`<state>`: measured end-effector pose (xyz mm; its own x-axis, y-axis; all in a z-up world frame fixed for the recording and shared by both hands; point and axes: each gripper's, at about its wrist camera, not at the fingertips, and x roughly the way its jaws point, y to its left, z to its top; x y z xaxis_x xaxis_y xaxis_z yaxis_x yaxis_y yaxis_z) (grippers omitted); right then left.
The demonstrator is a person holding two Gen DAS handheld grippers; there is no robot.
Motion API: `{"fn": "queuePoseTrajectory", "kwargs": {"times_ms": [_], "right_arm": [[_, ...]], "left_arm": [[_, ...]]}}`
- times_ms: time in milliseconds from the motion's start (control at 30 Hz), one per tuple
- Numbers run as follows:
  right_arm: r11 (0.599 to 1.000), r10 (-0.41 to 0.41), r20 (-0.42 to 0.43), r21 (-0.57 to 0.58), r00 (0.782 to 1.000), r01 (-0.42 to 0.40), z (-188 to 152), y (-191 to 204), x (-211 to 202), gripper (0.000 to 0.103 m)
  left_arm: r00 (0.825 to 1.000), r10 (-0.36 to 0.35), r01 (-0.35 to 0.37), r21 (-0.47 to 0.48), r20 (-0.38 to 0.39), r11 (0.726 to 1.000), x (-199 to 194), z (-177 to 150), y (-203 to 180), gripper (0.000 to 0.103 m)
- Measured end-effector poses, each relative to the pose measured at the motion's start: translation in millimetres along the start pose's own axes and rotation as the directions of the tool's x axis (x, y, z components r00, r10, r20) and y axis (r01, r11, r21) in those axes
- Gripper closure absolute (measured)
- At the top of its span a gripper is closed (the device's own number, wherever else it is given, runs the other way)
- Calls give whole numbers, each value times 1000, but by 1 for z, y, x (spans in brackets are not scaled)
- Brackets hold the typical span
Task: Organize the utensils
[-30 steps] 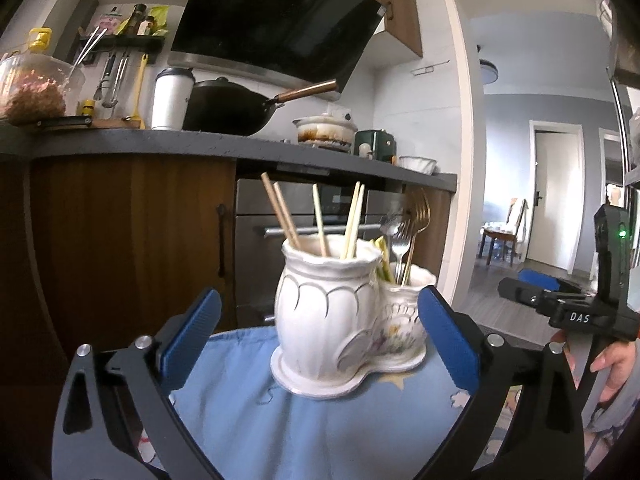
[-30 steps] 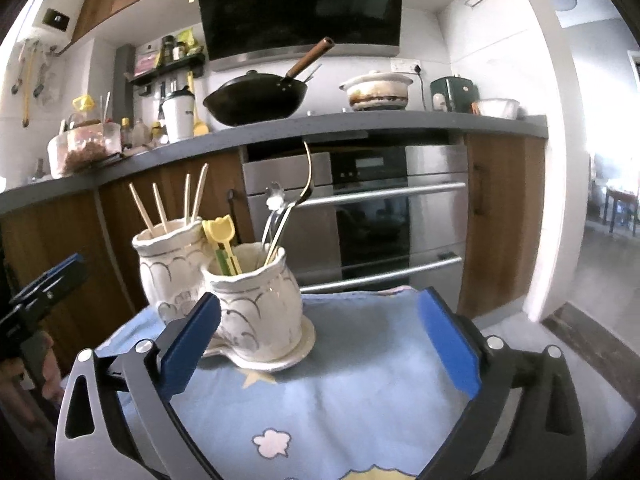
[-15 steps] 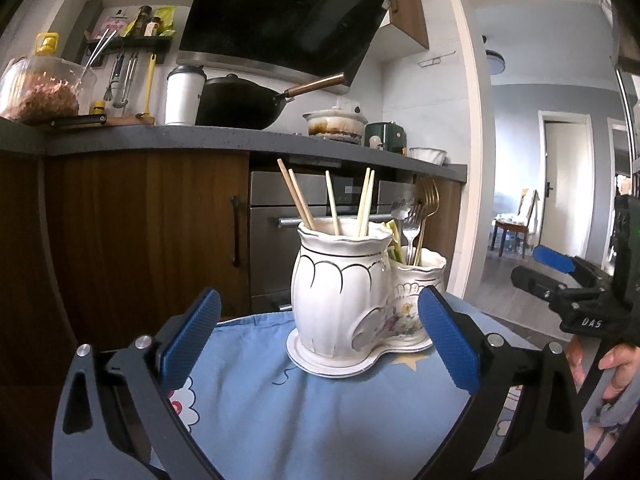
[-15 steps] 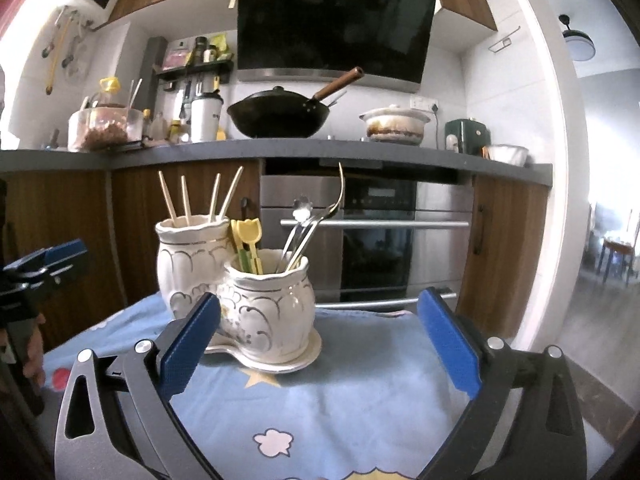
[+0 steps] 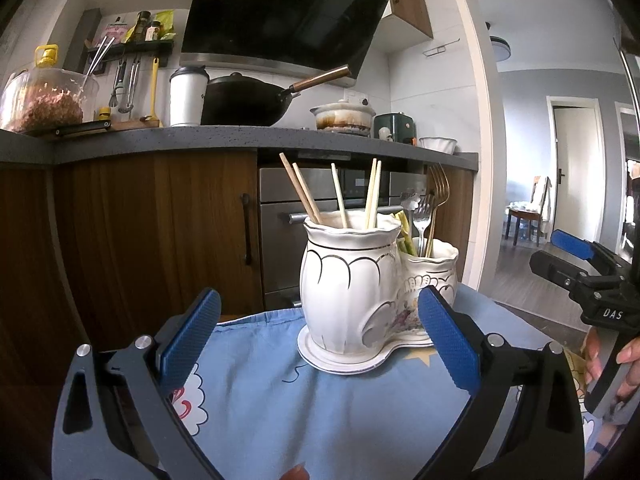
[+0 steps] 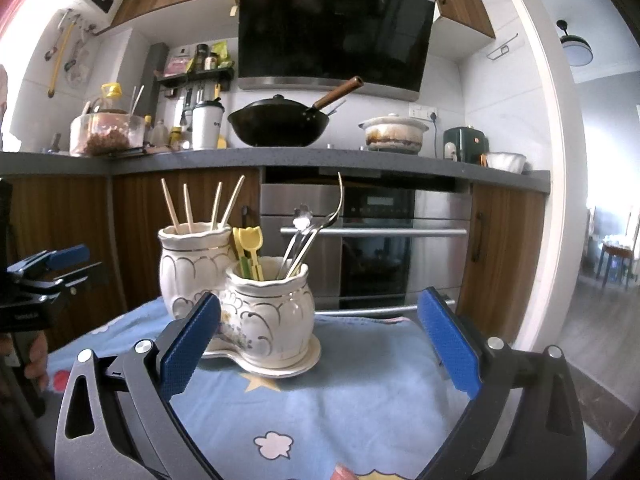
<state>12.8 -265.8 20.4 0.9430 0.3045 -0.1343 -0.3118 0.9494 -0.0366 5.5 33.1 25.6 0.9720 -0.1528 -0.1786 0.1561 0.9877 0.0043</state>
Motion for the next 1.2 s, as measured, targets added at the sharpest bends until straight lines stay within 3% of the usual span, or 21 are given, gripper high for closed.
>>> {"fn": "queuePoseTrajectory", "kwargs": {"times_ms": [1200], "right_arm": [[1000, -2, -12, 5, 1000, 2, 0, -1, 2, 5]], "left_arm": [[1000, -1, 1, 2, -7, 1000, 2, 1, 1, 6]]}}
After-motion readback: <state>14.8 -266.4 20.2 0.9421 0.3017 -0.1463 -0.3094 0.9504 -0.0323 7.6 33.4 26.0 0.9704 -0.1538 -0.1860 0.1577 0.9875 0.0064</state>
